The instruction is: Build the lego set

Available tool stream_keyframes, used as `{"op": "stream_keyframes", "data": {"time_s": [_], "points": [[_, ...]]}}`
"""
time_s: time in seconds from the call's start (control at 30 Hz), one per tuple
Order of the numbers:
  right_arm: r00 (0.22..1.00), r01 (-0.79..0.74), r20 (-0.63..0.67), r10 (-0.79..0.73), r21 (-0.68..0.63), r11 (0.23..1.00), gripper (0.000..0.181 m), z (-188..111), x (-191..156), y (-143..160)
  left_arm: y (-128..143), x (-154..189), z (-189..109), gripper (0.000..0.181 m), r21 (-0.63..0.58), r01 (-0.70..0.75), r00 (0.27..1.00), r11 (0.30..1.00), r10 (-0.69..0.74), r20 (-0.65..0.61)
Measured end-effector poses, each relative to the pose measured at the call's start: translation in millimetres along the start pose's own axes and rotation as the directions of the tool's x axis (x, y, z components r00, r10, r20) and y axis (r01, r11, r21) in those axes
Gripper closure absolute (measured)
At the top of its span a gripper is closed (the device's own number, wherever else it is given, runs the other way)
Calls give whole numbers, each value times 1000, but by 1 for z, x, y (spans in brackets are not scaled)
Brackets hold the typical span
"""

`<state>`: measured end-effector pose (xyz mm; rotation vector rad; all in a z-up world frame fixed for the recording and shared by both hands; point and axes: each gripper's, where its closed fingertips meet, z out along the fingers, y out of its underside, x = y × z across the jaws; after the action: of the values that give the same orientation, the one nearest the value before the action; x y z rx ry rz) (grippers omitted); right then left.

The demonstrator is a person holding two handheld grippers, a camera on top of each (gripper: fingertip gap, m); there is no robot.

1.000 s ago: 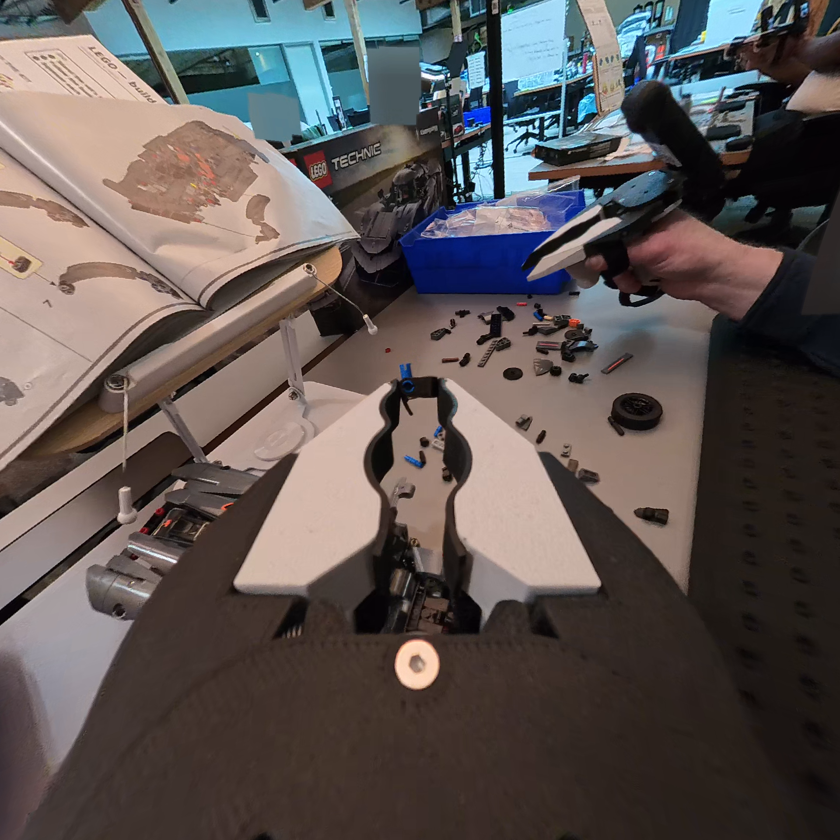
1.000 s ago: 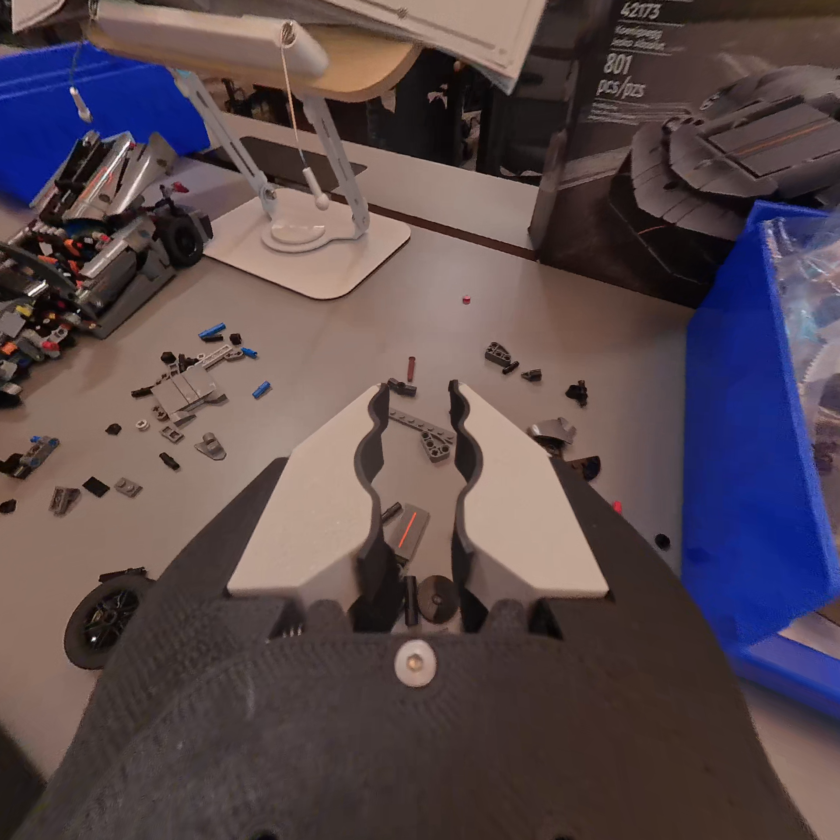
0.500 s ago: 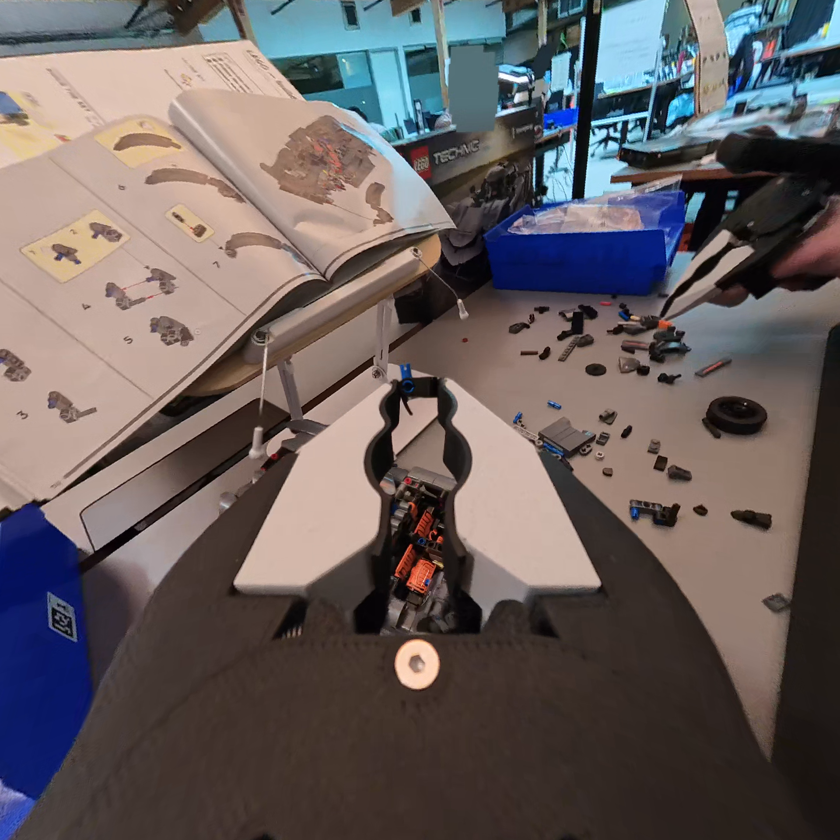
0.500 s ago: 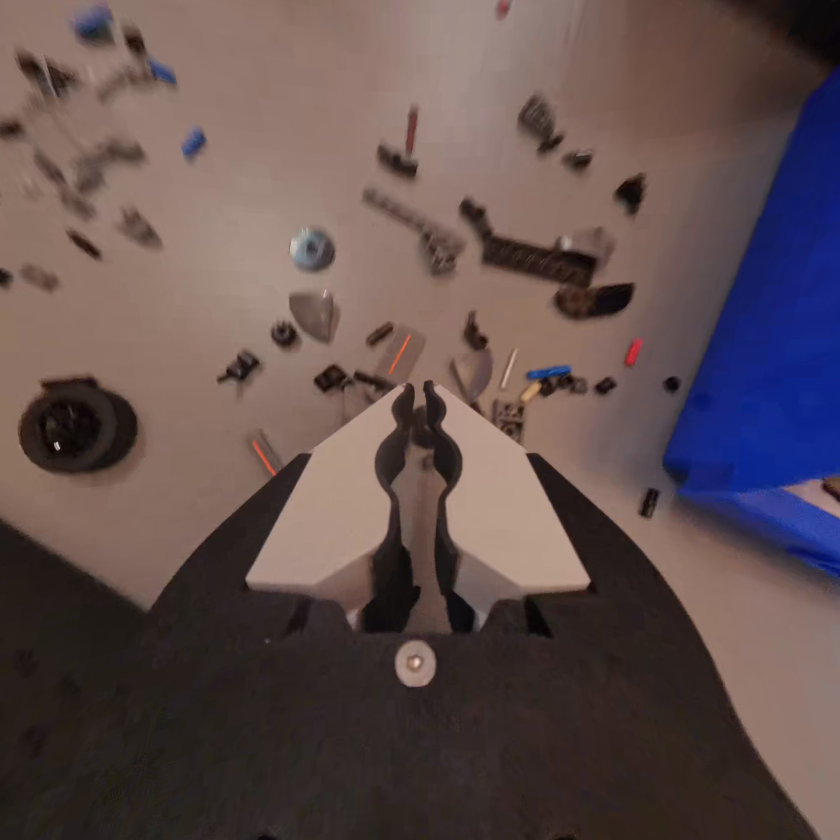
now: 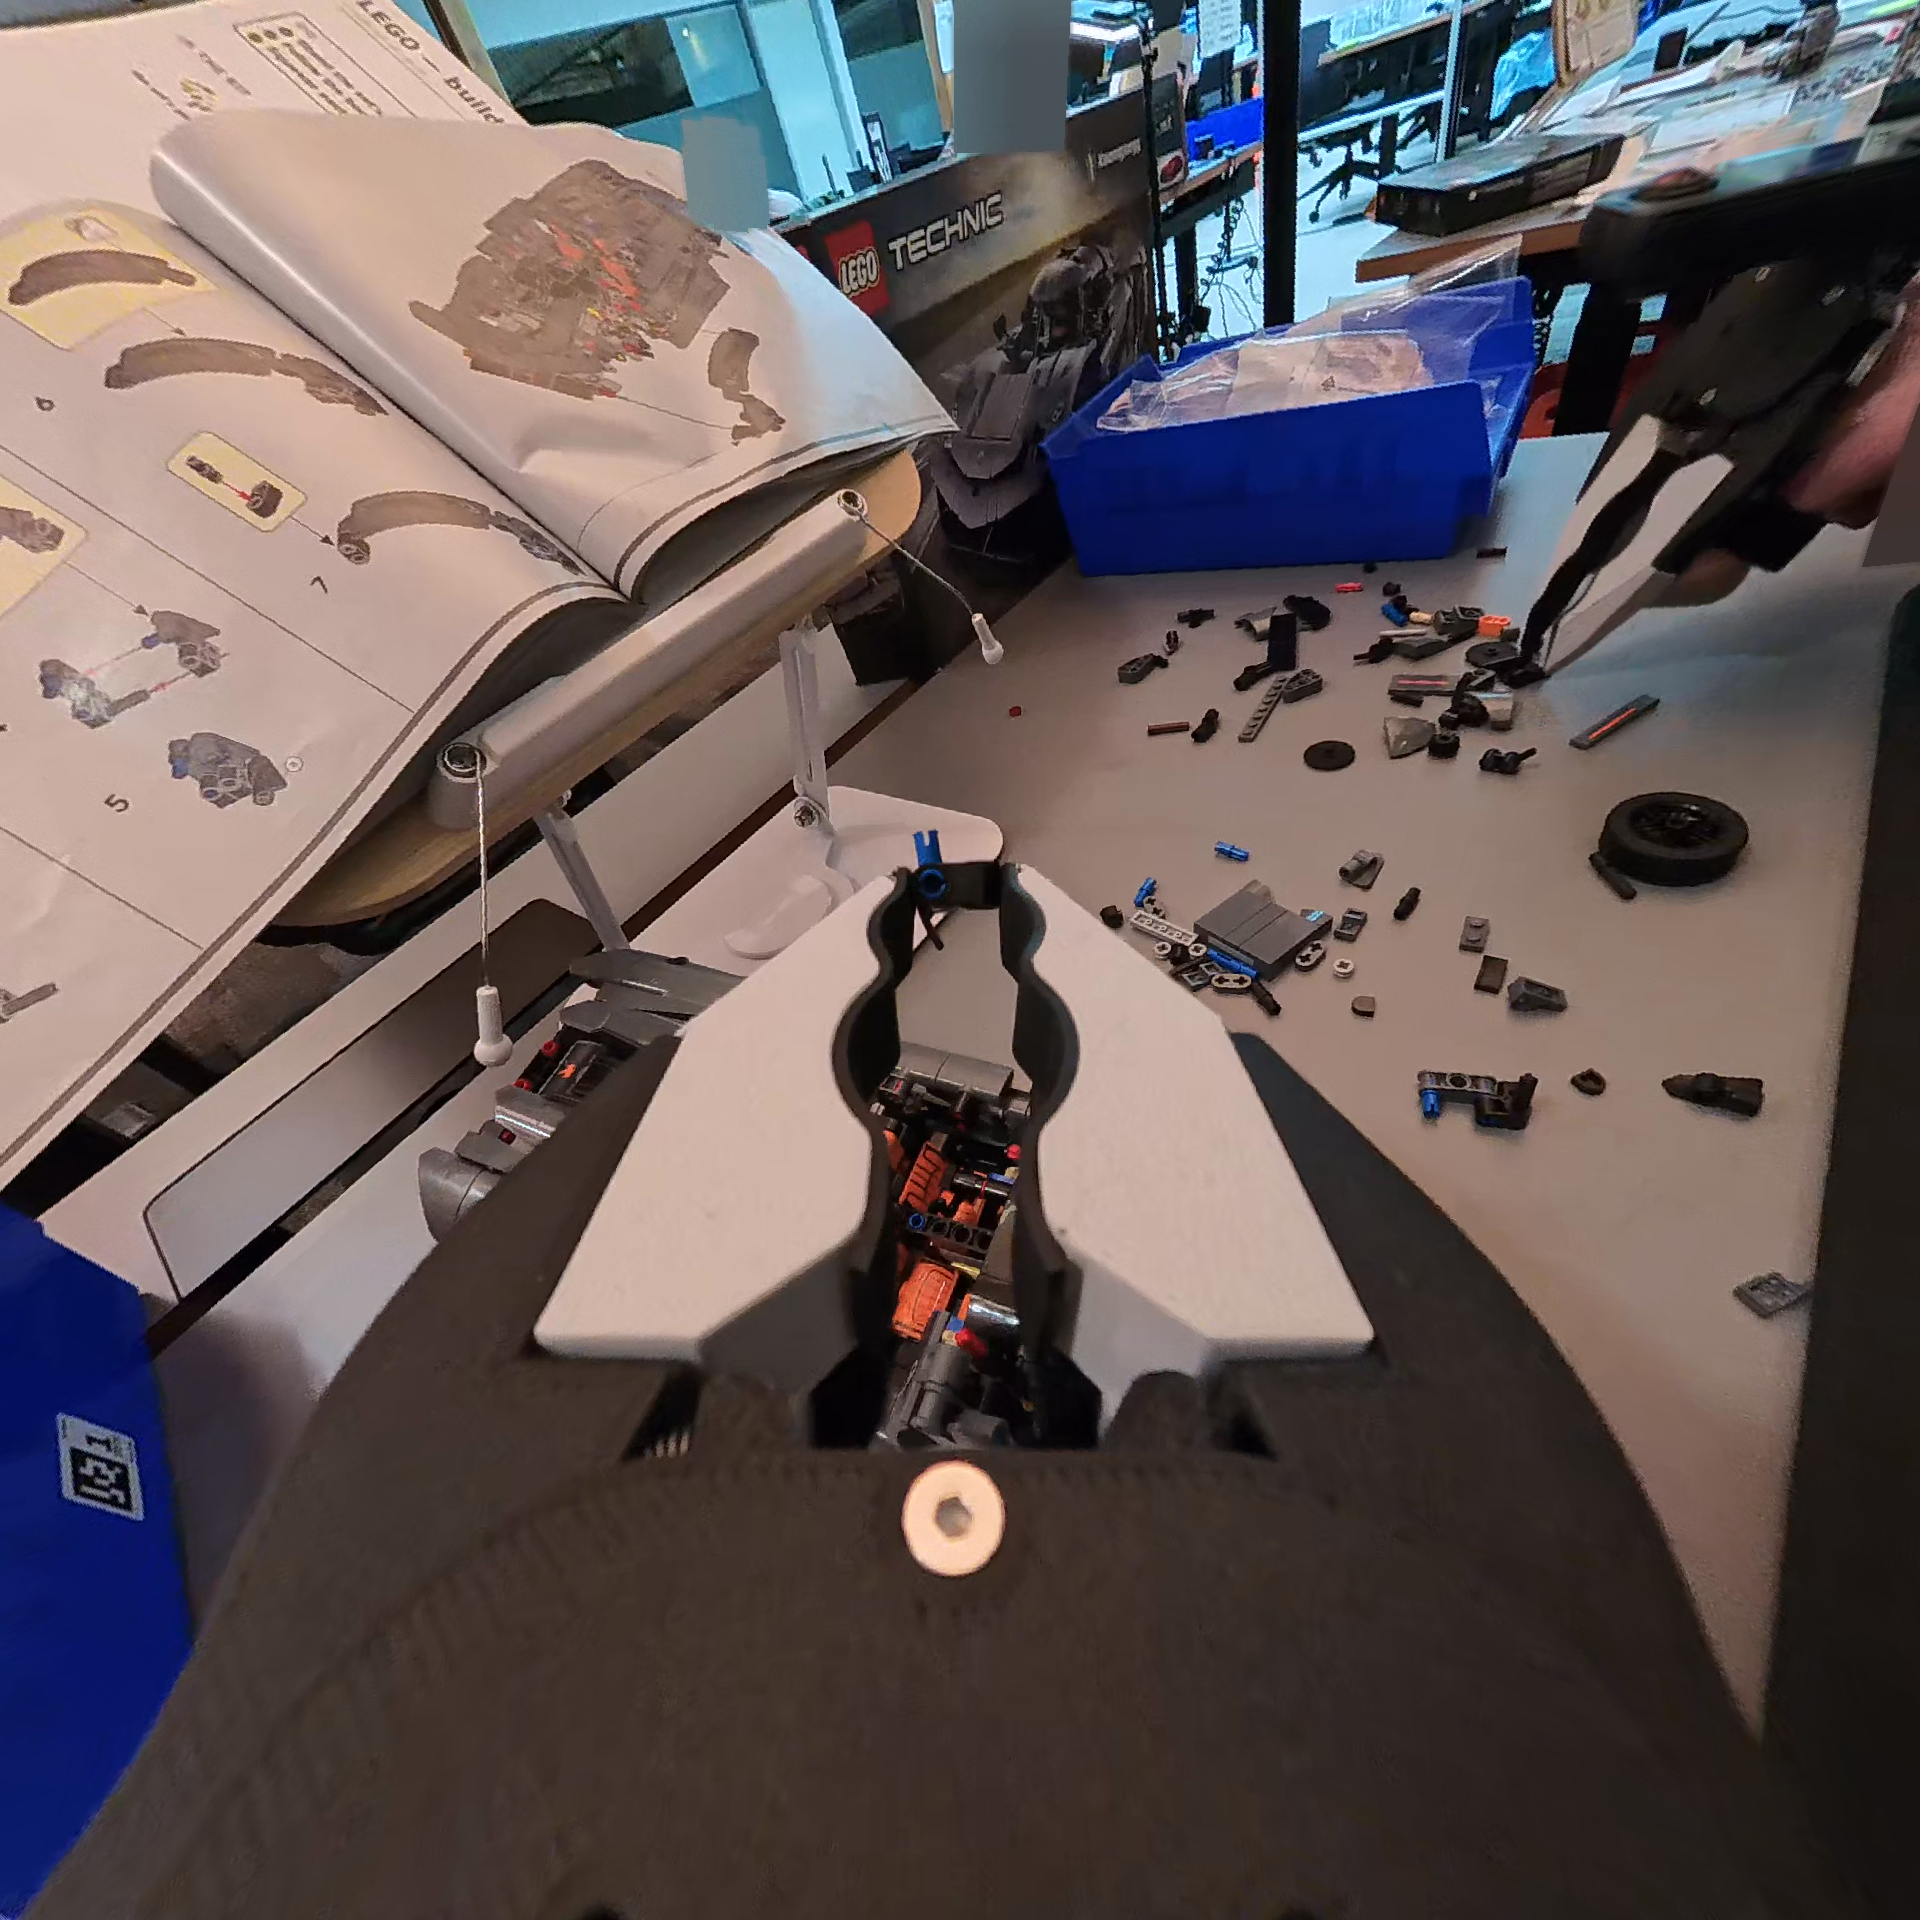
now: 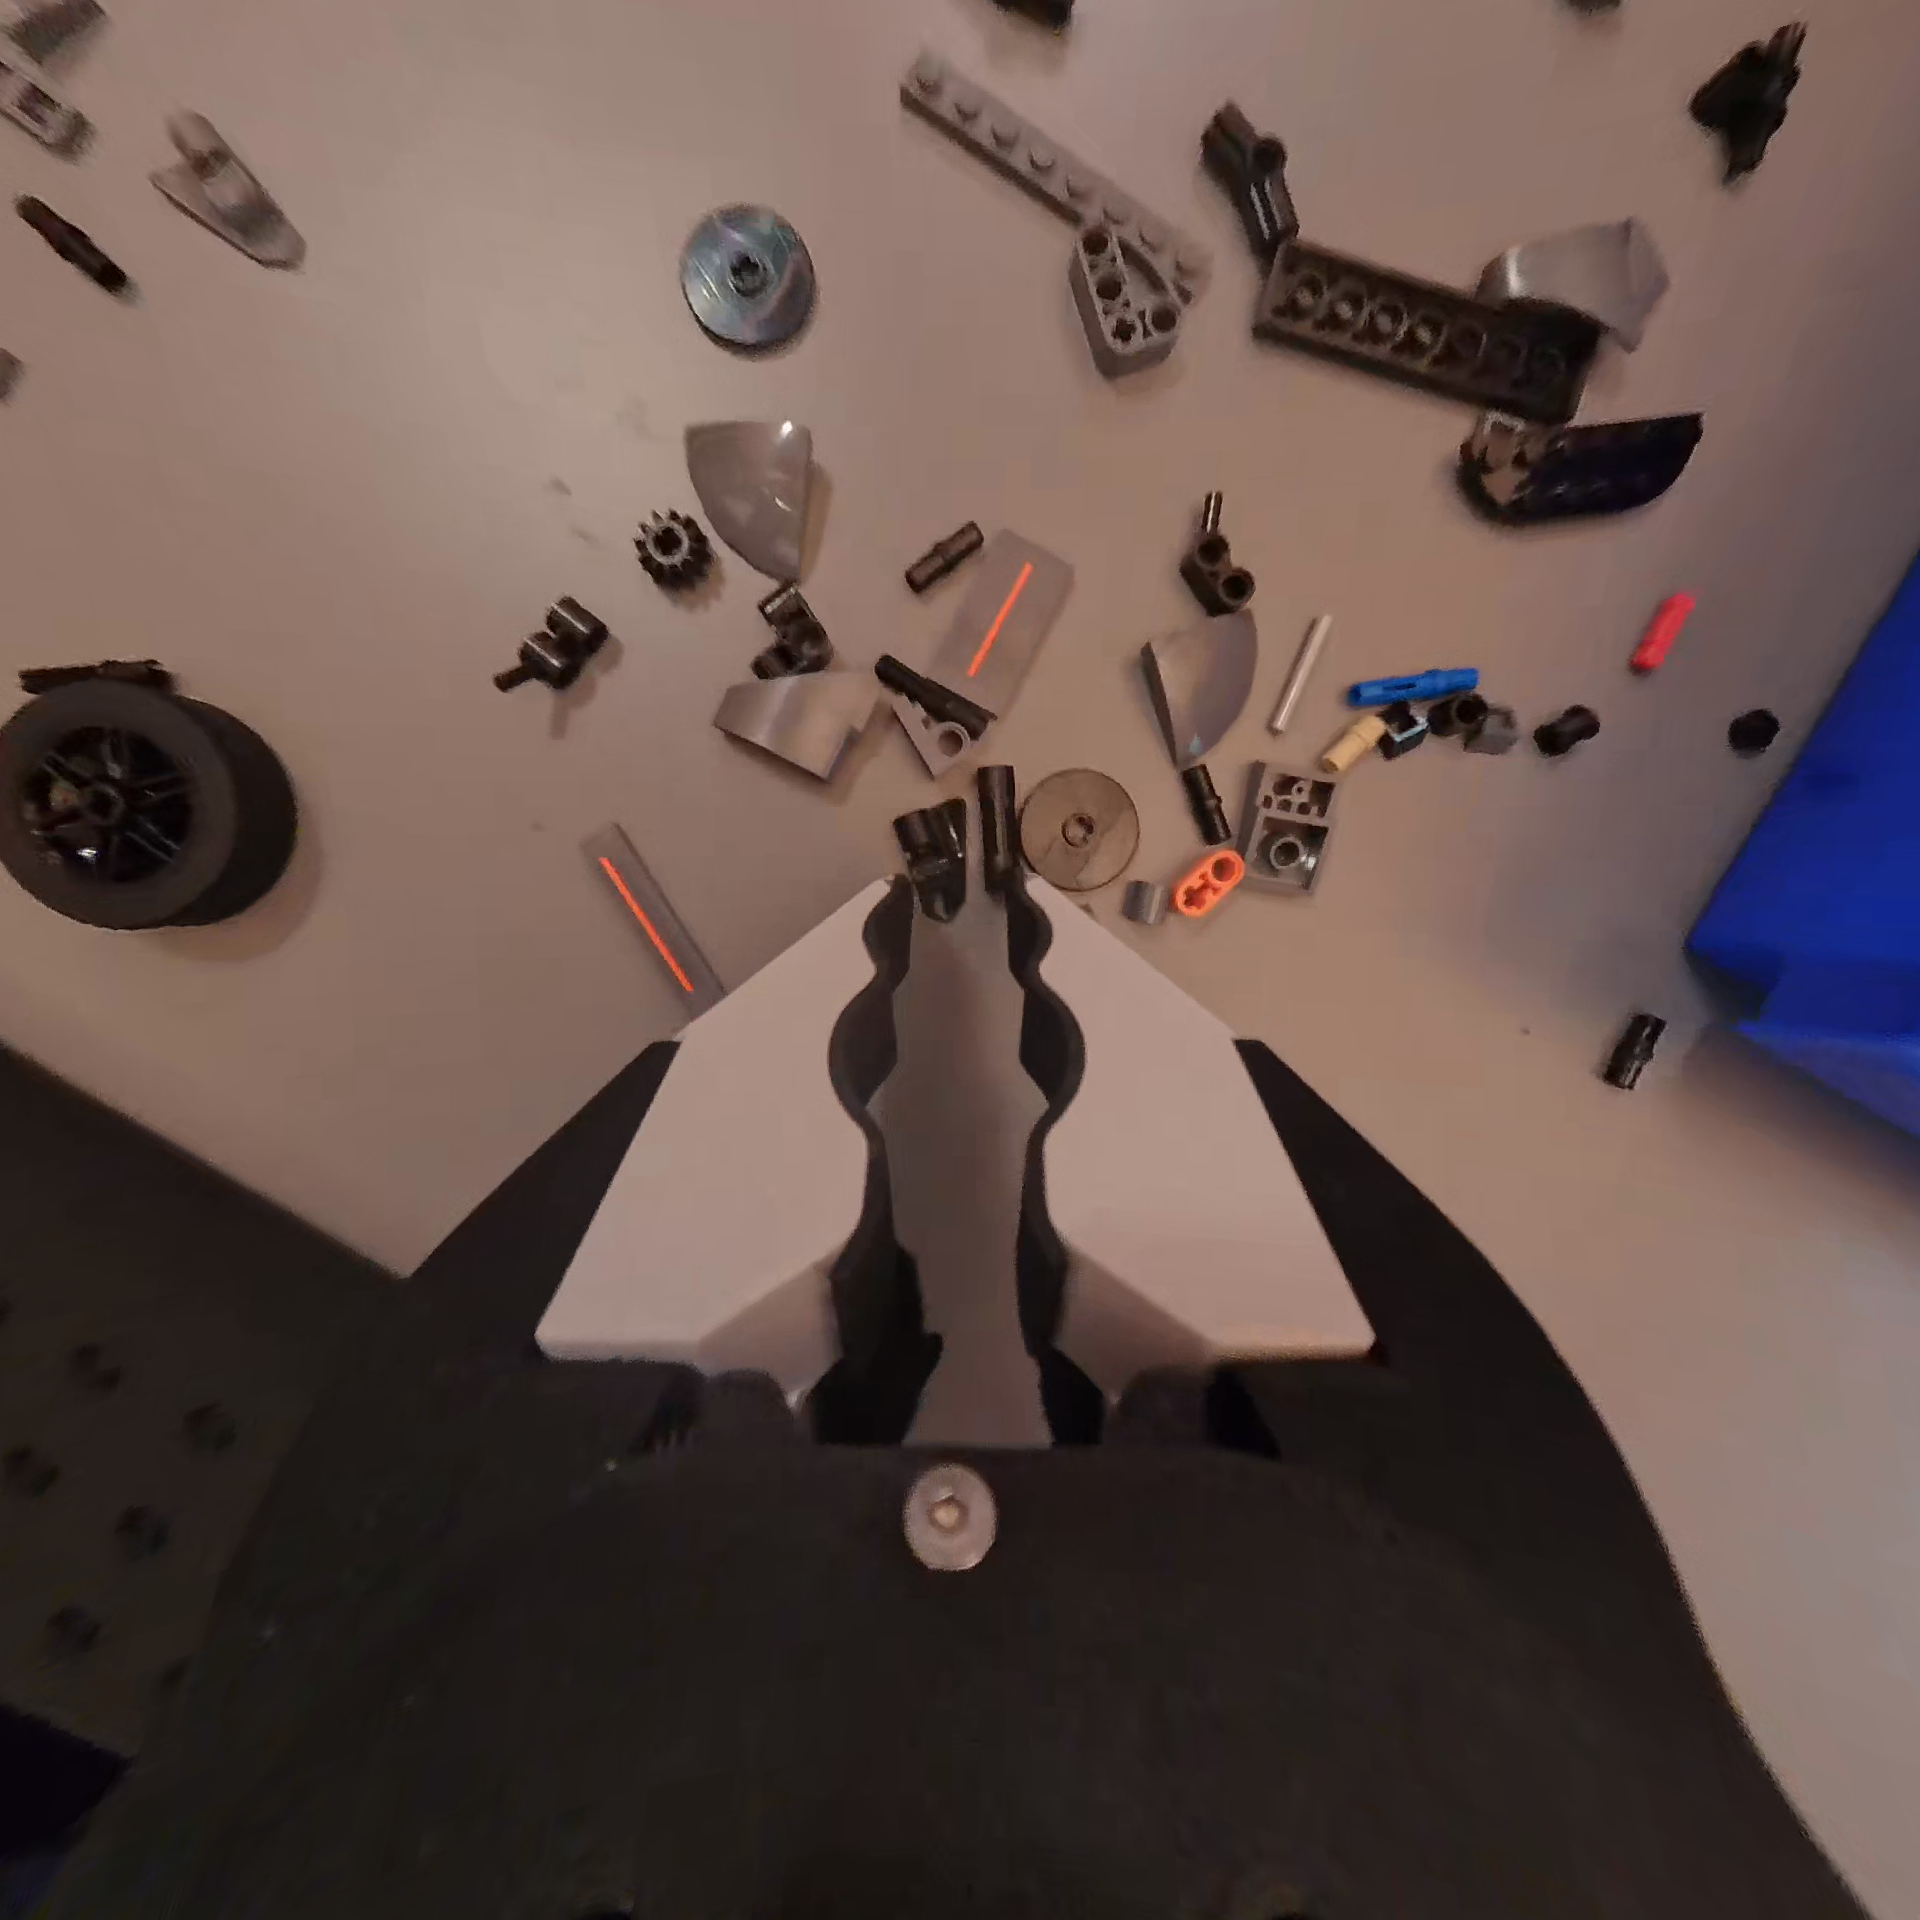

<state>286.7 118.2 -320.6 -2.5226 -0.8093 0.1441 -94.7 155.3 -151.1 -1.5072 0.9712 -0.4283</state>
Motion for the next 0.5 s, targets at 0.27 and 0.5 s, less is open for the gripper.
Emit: {"op": "stream_keyframes", "data": {"time_s": [0.27,0.5], "points": [[998,31,50,-31,19,999,166,4,-8,-4,2,4,3,168,-5,-5,1000,1000,5,-14],[997,73,31,-74,34,997,165,-2,-12,-7,3,6,4,168,-8,-6,1000,1000,6,-23]]}}
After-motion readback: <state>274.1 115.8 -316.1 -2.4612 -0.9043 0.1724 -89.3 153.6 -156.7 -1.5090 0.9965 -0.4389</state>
